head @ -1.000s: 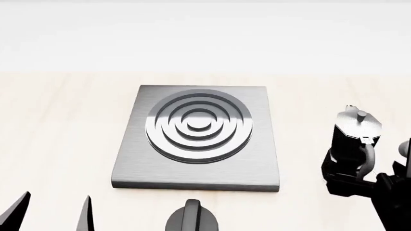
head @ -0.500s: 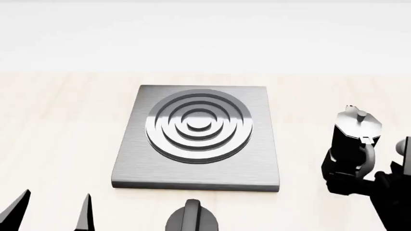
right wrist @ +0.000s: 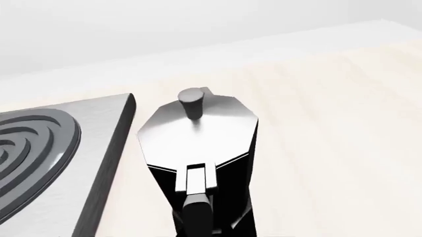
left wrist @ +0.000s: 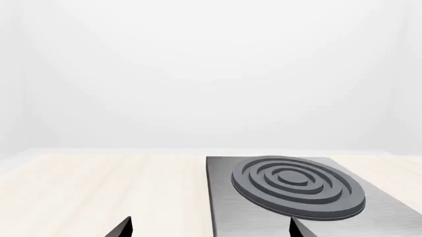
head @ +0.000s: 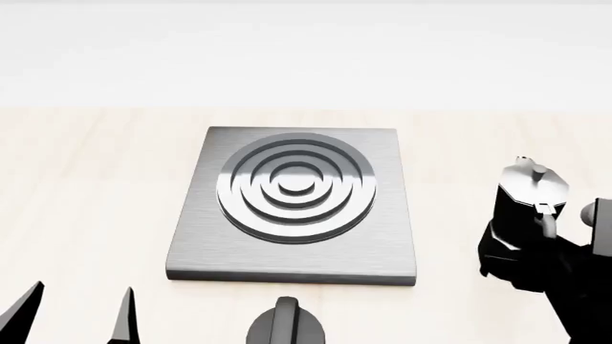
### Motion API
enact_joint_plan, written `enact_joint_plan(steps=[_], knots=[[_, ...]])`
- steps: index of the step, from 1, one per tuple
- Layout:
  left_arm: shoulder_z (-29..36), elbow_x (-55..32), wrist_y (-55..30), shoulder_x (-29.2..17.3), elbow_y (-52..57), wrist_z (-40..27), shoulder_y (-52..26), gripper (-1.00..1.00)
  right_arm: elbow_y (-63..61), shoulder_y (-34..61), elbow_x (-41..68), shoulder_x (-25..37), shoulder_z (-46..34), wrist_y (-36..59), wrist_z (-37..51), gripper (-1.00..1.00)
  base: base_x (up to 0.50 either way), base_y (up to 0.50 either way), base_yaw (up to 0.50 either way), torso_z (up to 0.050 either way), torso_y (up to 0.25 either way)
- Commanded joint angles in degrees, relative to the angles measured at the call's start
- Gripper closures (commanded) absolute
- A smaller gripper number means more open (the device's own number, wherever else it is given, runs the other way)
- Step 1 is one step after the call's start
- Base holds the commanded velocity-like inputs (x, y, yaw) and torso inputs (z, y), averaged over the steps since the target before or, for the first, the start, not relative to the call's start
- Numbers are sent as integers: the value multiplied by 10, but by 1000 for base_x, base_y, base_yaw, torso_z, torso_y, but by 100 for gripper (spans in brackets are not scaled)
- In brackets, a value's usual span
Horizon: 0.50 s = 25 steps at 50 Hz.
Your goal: Put the moka pot on the stove.
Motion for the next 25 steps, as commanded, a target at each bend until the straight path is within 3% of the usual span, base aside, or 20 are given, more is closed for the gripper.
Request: enact_joint_plan(steps=[1, 10, 15, 25], knots=[[0, -3, 1, -2, 0, -1, 0, -100, -14, 0, 5, 0, -8, 9, -11, 100, 0, 0, 0, 0, 15], [0, -4, 2, -3, -1, -2, -1, -100, -18, -4, -15, 0, -28, 4, -3, 100, 0, 0, 0, 0, 0], [1, -5, 2, -4, 1, -3, 0, -100, -114, -2, -64, 6, -49, -15, 61, 100, 0, 0, 1, 0, 0], [1, -7, 0, -4, -1, -3, -7, -100, -195, 41, -88, -4, -76, -11, 81, 100, 0, 0, 0, 0, 0]])
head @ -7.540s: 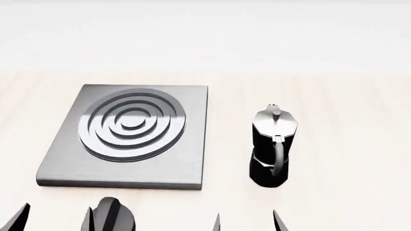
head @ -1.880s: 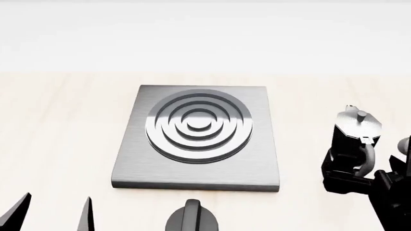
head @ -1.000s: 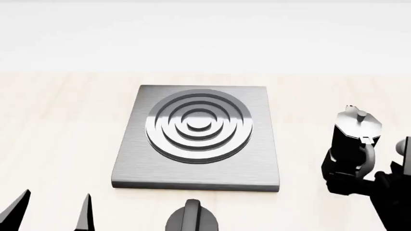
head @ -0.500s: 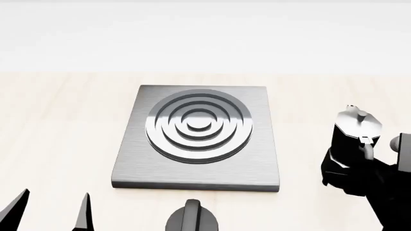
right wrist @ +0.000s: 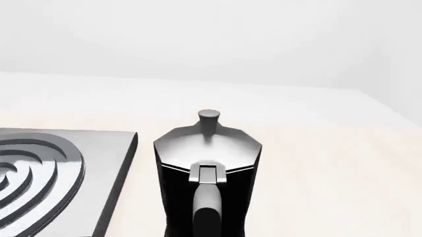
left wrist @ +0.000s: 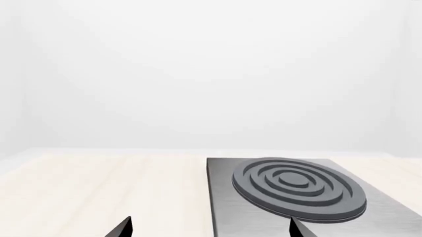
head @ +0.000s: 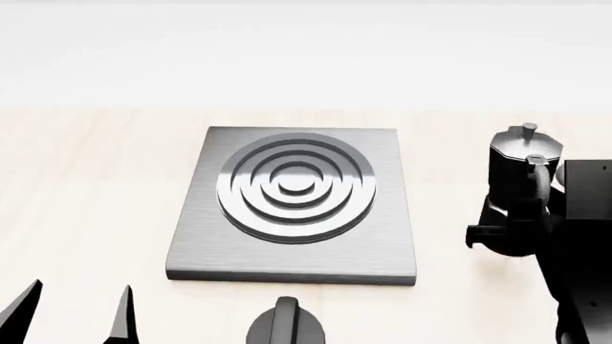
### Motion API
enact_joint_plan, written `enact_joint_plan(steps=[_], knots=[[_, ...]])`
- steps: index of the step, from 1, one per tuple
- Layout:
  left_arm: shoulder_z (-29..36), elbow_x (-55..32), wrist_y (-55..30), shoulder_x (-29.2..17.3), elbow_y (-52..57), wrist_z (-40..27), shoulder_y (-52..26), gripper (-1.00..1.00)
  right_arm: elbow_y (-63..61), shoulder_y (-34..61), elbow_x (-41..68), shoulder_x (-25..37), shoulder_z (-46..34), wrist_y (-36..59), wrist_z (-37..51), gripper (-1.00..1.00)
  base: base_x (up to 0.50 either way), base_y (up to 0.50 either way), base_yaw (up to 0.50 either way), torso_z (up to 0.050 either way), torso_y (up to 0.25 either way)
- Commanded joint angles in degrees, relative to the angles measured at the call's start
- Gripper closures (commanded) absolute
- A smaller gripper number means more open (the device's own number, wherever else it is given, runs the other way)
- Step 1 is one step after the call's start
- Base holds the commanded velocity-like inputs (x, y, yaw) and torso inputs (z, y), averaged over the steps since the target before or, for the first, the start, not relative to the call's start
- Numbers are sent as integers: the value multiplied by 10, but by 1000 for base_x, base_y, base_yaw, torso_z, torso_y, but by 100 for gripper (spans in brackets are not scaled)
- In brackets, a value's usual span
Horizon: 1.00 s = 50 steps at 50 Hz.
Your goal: Put the moka pot on the stove.
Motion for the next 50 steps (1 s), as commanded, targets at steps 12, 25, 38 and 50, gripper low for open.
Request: enact_joint_plan(steps=[12, 25, 38, 50], knots=[[1, -4, -3, -3, 4, -4, -5, -100, -88, 39, -43, -17, -47, -25, 18, 100, 0, 0, 0, 0, 1], [0, -5, 0, -6, 14, -10, 7, -100, 4, 97, -76, -82, -80, -123, 13, 100, 0, 0, 0, 0, 2], [9, 8, 4, 1, 9, -15, 4, -100, 85, 148, -84, -136, -106, -168, -10, 100, 0, 0, 0, 0, 1], [9, 6, 5, -5, 25, -20, 17, -100, 152, 184, -86, -176, -123, -209, -35, 100, 0, 0, 0, 0, 1]])
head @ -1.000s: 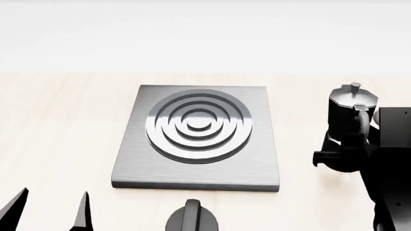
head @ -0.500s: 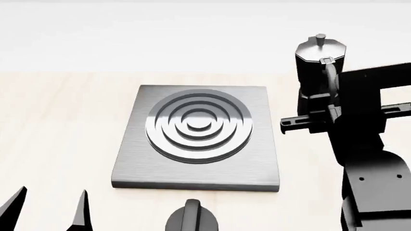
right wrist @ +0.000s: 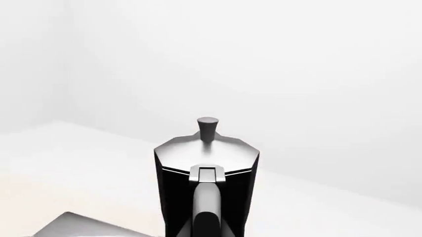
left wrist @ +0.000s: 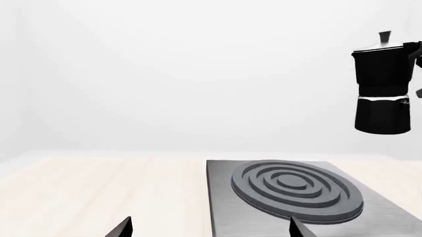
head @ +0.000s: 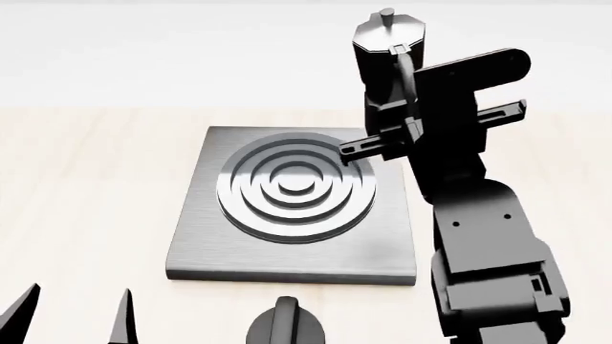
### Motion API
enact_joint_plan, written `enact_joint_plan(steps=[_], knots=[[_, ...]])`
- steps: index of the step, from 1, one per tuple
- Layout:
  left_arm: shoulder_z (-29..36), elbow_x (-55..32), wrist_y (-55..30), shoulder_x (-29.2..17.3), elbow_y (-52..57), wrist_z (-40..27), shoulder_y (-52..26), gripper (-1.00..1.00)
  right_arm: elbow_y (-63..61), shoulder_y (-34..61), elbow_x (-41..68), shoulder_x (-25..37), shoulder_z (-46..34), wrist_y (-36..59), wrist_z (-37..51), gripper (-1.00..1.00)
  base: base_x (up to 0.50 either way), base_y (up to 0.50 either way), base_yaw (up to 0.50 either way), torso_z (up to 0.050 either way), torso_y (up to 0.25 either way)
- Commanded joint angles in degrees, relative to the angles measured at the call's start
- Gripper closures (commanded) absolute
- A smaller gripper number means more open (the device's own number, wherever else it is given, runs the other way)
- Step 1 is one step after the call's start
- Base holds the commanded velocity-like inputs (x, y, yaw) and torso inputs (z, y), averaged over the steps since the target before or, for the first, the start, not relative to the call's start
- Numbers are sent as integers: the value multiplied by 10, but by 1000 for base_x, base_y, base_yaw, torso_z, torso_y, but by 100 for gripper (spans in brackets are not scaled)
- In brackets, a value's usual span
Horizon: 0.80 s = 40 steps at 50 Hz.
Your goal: Put the moka pot on the stove.
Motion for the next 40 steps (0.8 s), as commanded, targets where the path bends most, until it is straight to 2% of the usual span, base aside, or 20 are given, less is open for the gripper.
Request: enact_joint_plan(steps=[1, 21, 29, 40], knots=[[2, -1, 0, -1, 3, -2, 2, -100, 52, 44, -12, -40, -12, -44, -22, 100, 0, 0, 0, 0, 0], [4, -3, 1, -4, 7, -5, 2, -100, 196, 97, 33, -97, 10, -120, -65, 100, 0, 0, 0, 0, 2], [3, -6, 1, -7, 12, -6, 3, -100, 364, 155, 60, -131, 29, -188, -108, 100, 0, 0, 0, 0, 0], [2, -8, 1, -10, 18, -8, 6, -100, 371, 158, 116, -134, -2, -173, -102, 100, 0, 0, 0, 1, 2]])
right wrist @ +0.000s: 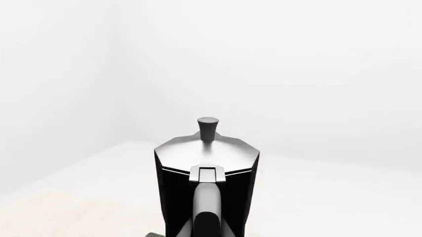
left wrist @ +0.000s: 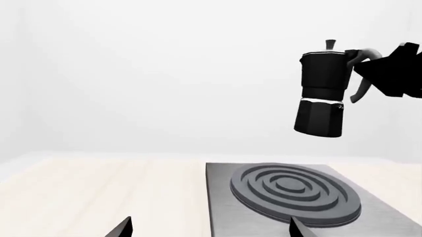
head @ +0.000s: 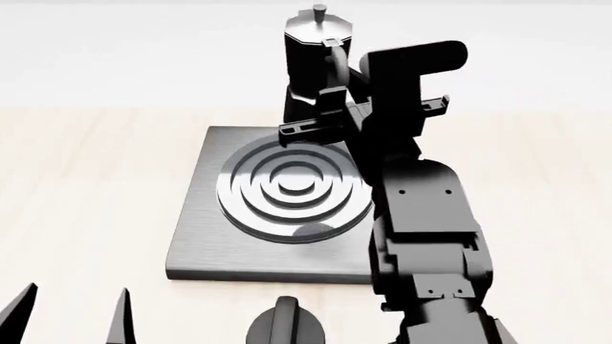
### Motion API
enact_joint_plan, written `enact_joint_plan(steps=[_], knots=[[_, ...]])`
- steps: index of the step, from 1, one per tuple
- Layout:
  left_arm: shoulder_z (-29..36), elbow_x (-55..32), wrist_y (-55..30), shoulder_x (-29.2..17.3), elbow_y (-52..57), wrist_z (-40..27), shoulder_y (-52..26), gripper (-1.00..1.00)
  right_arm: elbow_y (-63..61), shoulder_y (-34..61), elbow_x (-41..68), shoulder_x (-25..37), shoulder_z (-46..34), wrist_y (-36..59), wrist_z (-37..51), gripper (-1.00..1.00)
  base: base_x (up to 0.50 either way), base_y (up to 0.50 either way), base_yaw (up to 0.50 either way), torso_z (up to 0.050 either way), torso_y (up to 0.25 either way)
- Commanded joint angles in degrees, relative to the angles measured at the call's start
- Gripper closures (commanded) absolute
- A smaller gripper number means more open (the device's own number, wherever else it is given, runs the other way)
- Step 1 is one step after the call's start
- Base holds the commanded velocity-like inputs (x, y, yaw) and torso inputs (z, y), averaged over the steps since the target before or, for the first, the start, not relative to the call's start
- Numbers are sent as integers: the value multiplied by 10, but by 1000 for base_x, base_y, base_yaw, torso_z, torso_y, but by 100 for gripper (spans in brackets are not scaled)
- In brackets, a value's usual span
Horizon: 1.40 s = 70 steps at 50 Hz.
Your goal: Put the moka pot on the stove.
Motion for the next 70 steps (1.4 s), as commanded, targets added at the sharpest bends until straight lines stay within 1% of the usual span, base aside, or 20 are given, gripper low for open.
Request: enact_joint_plan(steps=[1, 12, 21, 34, 39, 43, 53, 55, 59, 70], knots=[[-1, -3, 0, -4, 7, -3, 3, -100, 40, 28, 47, -15, -10, -17, -7, 100, 0, 0, 0, 0, 0], [-1, -4, -1, -6, 10, -4, 4, -100, 40, 37, 121, -15, -86, -15, 7, 100, 0, 0, 0, 0, 1], [-1, -5, 0, -8, 11, -5, 5, -100, 40, 33, 159, -15, -139, -15, 23, 100, 0, 0, 0, 0, 1], [-2, -8, 2, -10, 12, -7, 6, -100, 40, 18, 175, -15, -163, -11, 33, 100, 0, 0, 0, 0, 1], [-2, -9, 2, -11, 14, -8, 8, -100, 40, 13, 166, -15, -151, -9, 32, 100, 0, 0, 0, 0, 2], [-1, -9, 4, -11, 12, -8, 8, -100, 40, 8, 182, -15, -172, -14, 33, 100, 0, 0, 0, 0, 0], [-1, -10, 4, -12, 11, -9, 7, -100, 40, 3, 175, -15, -161, -10, 33, 100, 0, 0, 0, 1, 2], [-1, -10, 4, -13, 13, -9, 8, -100, 40, -1, 187, -15, -176, -13, 35, 100, 0, 0, 0, 0, 0], [-2, -11, 4, -14, 14, -10, 8, -100, 40, -1, 185, -15, -170, -10, 34, 100, 0, 0, 0, 0, 0], [-1, -12, 5, -15, 15, -11, 9, -100, 40, -11, 213, -15, -197, -14, 36, 100, 0, 0, 0, 0, 1]])
